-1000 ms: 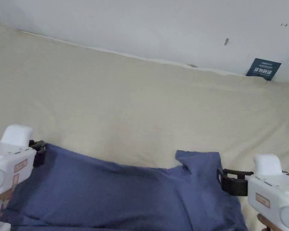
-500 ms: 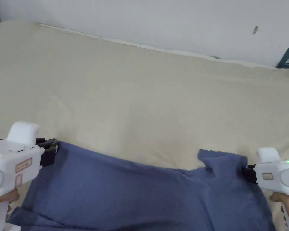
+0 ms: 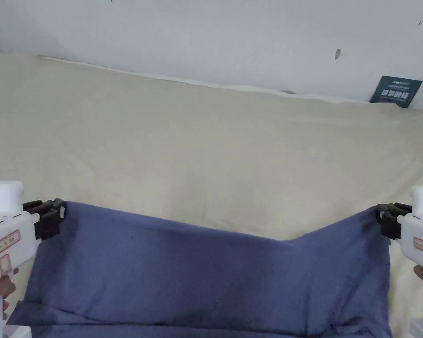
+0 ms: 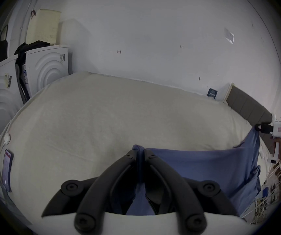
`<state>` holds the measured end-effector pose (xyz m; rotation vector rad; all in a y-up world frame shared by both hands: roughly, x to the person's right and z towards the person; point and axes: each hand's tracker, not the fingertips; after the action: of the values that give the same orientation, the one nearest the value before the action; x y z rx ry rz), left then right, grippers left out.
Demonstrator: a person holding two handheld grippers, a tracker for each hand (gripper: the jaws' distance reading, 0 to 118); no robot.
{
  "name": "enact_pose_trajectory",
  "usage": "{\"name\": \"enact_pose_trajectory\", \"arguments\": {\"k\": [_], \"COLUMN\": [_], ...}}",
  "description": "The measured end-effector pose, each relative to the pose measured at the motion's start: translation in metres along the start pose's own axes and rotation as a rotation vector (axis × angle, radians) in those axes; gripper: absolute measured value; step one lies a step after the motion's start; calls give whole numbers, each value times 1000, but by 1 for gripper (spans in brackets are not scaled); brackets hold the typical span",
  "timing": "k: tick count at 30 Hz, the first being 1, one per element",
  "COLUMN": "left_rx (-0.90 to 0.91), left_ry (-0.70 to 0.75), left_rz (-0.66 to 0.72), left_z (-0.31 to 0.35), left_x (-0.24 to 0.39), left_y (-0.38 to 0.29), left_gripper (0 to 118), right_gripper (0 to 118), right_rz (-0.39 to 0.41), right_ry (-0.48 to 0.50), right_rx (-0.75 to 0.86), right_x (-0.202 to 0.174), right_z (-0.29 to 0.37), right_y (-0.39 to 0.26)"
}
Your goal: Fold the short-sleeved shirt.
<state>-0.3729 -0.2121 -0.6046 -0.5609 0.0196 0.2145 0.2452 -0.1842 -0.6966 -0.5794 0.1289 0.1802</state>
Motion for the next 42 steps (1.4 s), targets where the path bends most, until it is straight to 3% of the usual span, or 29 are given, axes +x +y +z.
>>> {"name": "enact_pose_trajectory", "arguments": {"k": [7,18,21,25,28,30,32,35,36,37,38,39,40,42], "left_rx": [62,57,7,-13,-47,-75,-101,-94,-88,-66,-55,-44,-32,124], "left_ry": [-23,-5,-2,25,50,76,93,115,135,142,171,184,171,172], "left_rz": [17,29,61,61,97,110,107,42,29,-3,-28,-40,-47,-98], "left_z": [53,117,125,126,120,114,109,107,109,112,116,119,126,145], "left_x": [-4,-11,-12,-17,-22,-27,-30,-29,-24,-20,-15,-11,-3,13], "left_y": [-14,-69,-91,-135,-165,-181,-192,-202,-202,-202,-199,-196,-191,-179], "left_gripper": [8,8,8,8,8,8,8,8,11,21,44,91,115,118], "right_gripper": [0,0,0,0,0,0,0,0,13,32,48,63,72,98], "right_rz": [-47,-140,-227,-460,-459,-456,-413,-286,-243,-202,-167,-138,-106,-32], "right_ry": [-15,4,-17,-49,-113,-97,-131,-199,-216,-250,-271,-278,-277,-271], "right_rx": [83,123,101,57,-53,-63,-123,-137,-136,-139,-134,-115,-63,5], "right_x": [10,-12,-19,-27,-42,-53,-60,-72,-76,-82,-87,-91,-98,-116], "right_z": [74,181,195,204,201,197,190,182,183,184,188,194,201,218], "right_y": [-31,-100,-141,-204,-240,-257,-268,-272,-269,-265,-257,-248,-237,-205]}}
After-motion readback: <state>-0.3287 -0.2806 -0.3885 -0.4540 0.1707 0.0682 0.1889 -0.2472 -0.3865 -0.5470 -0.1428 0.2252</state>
